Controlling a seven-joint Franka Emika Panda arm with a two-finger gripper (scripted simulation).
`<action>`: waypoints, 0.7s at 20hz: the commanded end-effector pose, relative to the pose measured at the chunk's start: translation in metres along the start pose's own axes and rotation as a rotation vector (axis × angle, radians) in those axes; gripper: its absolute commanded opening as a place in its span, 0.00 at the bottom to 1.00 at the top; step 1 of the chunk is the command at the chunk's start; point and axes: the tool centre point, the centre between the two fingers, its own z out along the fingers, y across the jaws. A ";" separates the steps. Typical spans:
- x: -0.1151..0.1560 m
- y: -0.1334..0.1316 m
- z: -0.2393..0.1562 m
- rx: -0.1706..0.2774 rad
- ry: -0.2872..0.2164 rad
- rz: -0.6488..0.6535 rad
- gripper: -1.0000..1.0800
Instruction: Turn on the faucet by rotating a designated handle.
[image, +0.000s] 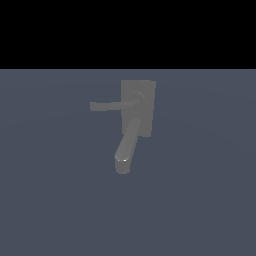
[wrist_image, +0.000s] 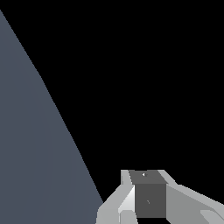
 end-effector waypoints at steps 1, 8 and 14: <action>0.021 -0.008 -0.019 -0.080 0.073 -0.046 0.00; 0.075 -0.056 -0.069 -0.265 0.273 -0.211 0.00; 0.109 -0.127 -0.105 -0.379 0.441 -0.390 0.00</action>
